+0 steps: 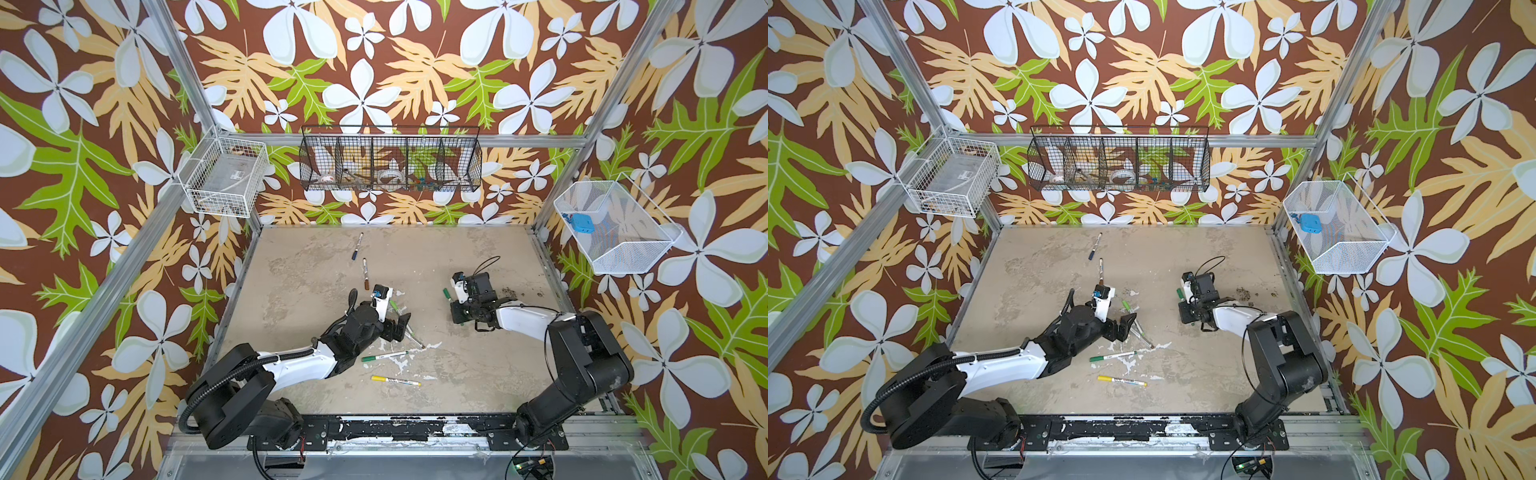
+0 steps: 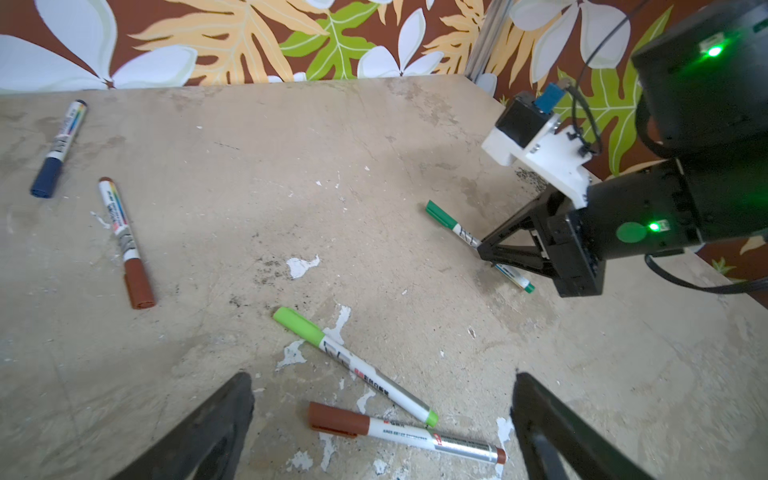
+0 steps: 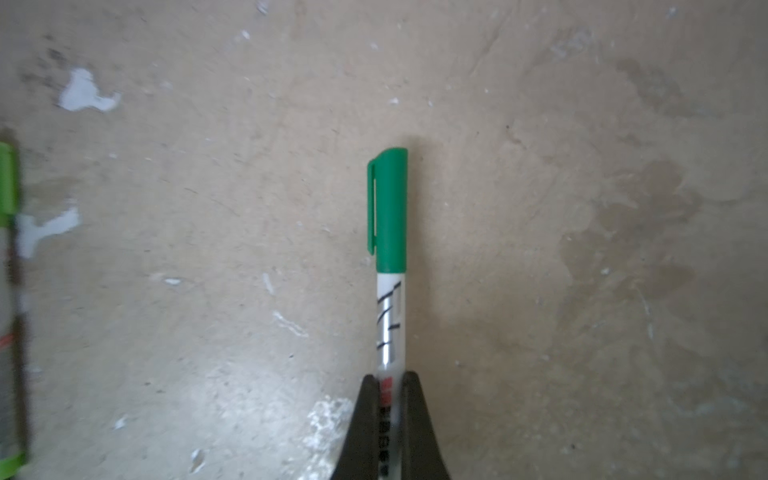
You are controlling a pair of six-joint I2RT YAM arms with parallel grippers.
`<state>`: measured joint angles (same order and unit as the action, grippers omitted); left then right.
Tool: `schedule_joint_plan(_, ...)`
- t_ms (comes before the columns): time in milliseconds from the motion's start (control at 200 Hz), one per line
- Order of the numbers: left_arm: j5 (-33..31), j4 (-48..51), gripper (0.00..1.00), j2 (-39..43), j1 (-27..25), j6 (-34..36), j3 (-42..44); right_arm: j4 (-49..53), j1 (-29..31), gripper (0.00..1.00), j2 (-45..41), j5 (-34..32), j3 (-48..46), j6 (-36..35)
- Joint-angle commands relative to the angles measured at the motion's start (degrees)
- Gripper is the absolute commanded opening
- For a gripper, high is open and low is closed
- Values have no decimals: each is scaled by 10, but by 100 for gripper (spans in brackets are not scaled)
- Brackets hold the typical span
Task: Open the pen caps
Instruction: 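Lift the green-capped marker with the right gripper while the left gripper approaches its cap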
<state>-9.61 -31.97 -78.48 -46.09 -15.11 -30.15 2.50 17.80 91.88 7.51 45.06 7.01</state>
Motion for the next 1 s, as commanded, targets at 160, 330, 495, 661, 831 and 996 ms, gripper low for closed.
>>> schedule_joint_plan(160,-31,-54,98,78,-1,-30,49,-122,30,1,-88,215,-24,95)
schedule_joint_plan(330,26,-139,98,147,0,-27,104,-236,76,0,-128,289,-69,158)
schedule_joint_plan(495,59,-210,98,192,0,-27,148,-306,125,0,-171,294,-118,145)
schedule_joint_plan(661,96,-257,95,193,0,-25,165,-351,190,0,-212,265,-154,94)
schedule_joint_plan(831,111,-285,85,193,-1,-35,175,-396,212,0,-223,250,-175,90)
schedule_joint_plan(996,119,-298,77,197,-1,-40,182,-418,221,0,-218,258,-181,93)
